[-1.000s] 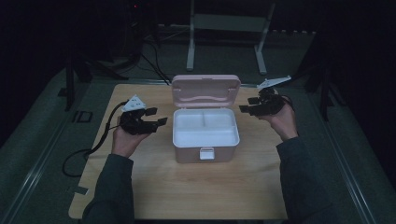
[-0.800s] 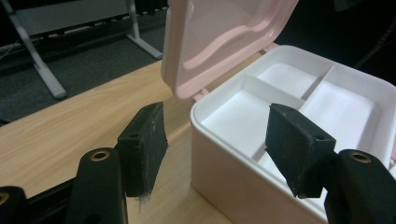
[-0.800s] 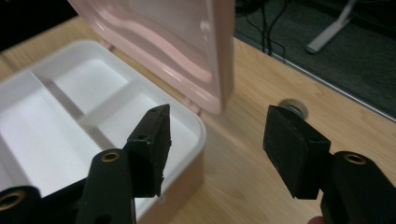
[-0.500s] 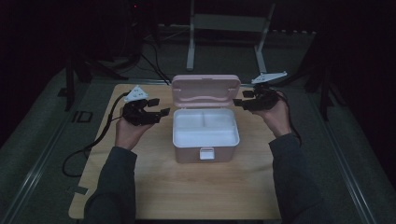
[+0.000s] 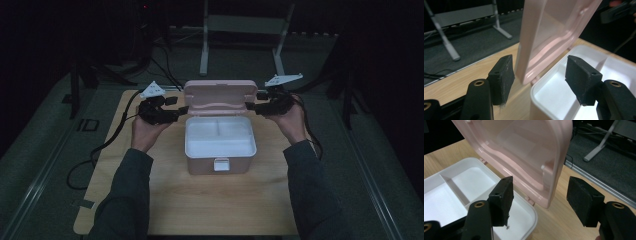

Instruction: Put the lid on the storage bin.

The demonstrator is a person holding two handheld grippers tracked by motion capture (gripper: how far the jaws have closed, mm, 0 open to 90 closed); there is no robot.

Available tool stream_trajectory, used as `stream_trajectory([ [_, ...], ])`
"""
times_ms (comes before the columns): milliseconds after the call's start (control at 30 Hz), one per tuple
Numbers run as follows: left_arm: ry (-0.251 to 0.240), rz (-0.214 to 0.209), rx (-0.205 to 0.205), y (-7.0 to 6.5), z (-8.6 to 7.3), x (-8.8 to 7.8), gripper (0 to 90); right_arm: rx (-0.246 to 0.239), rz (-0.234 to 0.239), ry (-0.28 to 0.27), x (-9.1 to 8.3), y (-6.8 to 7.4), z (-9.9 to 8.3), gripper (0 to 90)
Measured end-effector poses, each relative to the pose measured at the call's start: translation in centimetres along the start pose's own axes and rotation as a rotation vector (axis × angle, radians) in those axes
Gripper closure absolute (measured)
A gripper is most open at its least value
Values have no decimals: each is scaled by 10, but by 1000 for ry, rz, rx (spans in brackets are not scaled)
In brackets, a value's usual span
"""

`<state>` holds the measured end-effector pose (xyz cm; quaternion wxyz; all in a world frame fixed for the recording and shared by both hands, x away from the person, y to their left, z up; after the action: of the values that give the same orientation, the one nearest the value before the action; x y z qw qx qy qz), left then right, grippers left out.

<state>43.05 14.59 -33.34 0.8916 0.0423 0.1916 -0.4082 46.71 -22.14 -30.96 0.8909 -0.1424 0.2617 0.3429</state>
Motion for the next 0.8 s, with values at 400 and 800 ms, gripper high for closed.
stream_trajectory([
  [400,-10,25,15,0,21,7,399,-23,-8,-17,1,2,12,386],
  [800,-17,27,26,-1,37,13,405,-27,-1,-36,-3,0,22,399],
])
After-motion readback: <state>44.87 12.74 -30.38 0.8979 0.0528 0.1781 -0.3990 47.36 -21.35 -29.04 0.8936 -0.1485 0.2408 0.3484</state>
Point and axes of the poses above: each handheld gripper's, and its own axes: x roughly forward along the jaws, z roughly out of its top, y roughly to its left, the point moved 1 cm from there along x, roughly forward along the jaws, and after that the axes turned 3 degrees about -z, right-handed, at the moved point
